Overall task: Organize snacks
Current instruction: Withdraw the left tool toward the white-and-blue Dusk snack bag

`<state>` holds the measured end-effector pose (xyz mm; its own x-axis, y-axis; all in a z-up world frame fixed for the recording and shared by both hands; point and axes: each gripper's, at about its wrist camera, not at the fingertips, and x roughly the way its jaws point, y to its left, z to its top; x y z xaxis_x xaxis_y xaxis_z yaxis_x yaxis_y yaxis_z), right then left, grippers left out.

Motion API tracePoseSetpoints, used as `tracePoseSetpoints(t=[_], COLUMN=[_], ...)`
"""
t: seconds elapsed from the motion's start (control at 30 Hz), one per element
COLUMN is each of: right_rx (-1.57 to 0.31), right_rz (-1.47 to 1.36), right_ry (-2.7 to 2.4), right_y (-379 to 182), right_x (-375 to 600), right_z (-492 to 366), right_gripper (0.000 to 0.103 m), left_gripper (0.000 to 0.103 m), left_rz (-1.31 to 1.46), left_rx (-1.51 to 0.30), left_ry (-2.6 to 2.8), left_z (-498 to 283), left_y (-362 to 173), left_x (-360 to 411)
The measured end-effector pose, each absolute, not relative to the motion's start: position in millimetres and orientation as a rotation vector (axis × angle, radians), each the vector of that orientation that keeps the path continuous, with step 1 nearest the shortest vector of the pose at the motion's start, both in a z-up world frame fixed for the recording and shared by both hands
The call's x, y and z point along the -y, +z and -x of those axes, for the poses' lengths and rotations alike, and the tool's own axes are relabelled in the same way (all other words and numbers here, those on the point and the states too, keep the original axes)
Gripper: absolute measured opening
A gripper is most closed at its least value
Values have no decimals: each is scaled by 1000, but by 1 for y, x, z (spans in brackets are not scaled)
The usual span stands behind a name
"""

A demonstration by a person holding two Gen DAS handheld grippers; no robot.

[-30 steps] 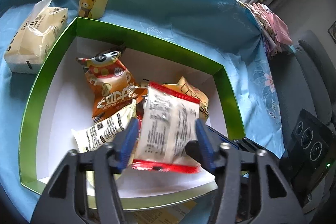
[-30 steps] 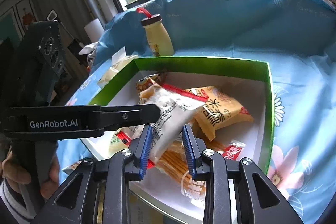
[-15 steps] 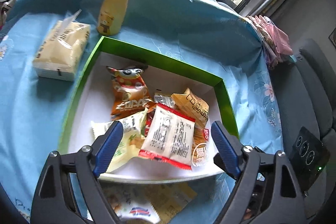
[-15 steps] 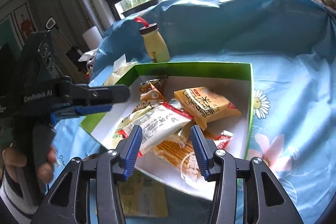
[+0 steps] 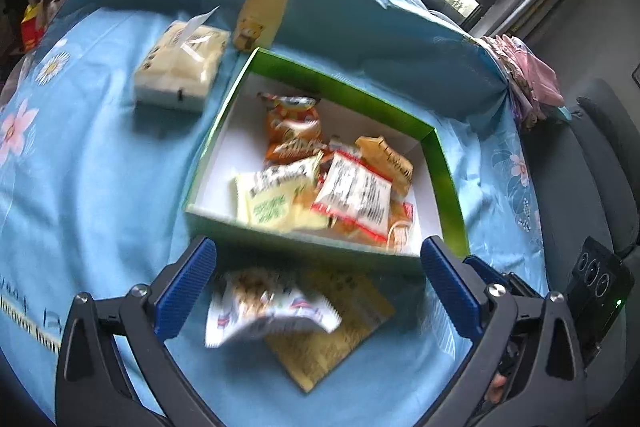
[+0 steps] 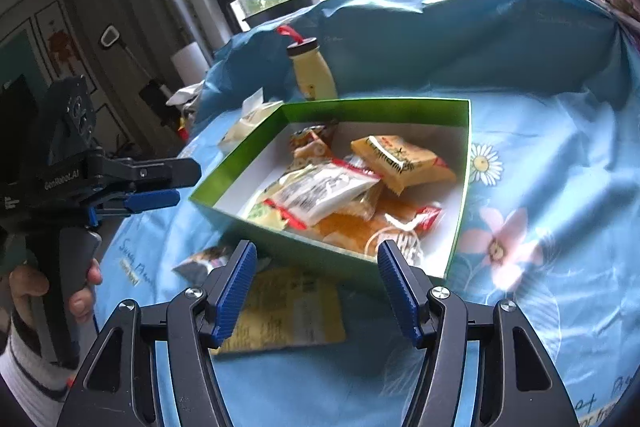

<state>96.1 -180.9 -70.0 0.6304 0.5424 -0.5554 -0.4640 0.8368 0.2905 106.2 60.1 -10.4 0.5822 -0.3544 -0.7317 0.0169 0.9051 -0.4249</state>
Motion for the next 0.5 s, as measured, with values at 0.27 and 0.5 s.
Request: tracePoseSetpoints(t=[0.27, 0.5], right_rx=[-694, -734], right_rz=[-100, -56], right_ry=[624, 670], right_y=[-71, -83], right_x=[175, 158], right_z=[-74, -62], right_gripper=[64, 64], left_gripper=[102, 102], left_rz=[467, 494], left_rx=[-951, -993], left_ry=[-148, -105], left_z=[-68, -49], left_y=[-26, -47], left_x=[-85, -95])
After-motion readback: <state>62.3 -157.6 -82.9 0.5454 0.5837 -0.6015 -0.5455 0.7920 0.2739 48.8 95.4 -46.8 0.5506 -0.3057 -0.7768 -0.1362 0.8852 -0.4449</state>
